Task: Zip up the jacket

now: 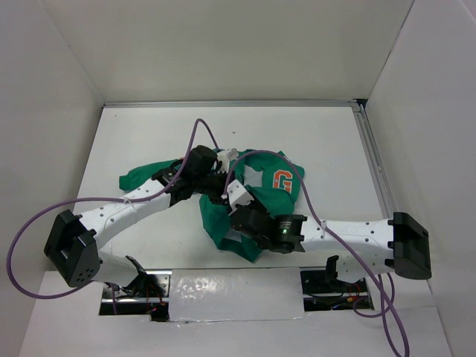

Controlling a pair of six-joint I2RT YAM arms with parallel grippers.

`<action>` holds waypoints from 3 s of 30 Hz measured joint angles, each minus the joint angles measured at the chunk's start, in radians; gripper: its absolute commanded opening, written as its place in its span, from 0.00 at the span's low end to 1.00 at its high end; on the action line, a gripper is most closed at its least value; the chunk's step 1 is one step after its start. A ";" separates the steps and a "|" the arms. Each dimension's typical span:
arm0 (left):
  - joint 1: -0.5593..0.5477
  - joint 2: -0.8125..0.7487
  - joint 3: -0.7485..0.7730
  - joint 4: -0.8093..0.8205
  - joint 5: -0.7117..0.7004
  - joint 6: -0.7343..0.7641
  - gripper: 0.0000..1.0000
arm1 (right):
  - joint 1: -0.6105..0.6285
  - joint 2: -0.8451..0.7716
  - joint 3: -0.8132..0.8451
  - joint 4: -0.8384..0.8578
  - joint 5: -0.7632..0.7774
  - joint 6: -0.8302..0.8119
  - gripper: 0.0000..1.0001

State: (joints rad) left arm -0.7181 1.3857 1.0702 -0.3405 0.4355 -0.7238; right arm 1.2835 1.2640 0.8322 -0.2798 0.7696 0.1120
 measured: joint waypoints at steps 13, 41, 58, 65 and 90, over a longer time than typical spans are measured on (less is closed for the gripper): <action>-0.001 -0.001 0.000 0.018 -0.005 0.019 0.00 | -0.014 -0.018 0.000 -0.019 -0.067 0.015 0.08; -0.016 -0.012 -0.044 0.080 0.025 0.285 0.00 | -0.146 -0.199 0.013 -0.164 -0.470 -0.054 0.01; -0.015 -0.012 -0.044 0.061 0.019 0.307 0.00 | -0.171 -0.158 0.021 -0.155 -0.539 -0.034 0.19; -0.014 -0.014 -0.046 0.054 0.013 0.312 0.00 | -0.184 -0.160 0.029 -0.133 -0.523 -0.010 0.00; -0.018 -0.047 -0.064 0.068 0.024 0.381 0.00 | -0.276 -0.238 -0.008 -0.069 -0.591 0.049 0.00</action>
State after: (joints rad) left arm -0.7361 1.3392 1.0065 -0.2726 0.4591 -0.3431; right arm 1.0077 1.0260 0.8242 -0.3492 0.1791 0.1612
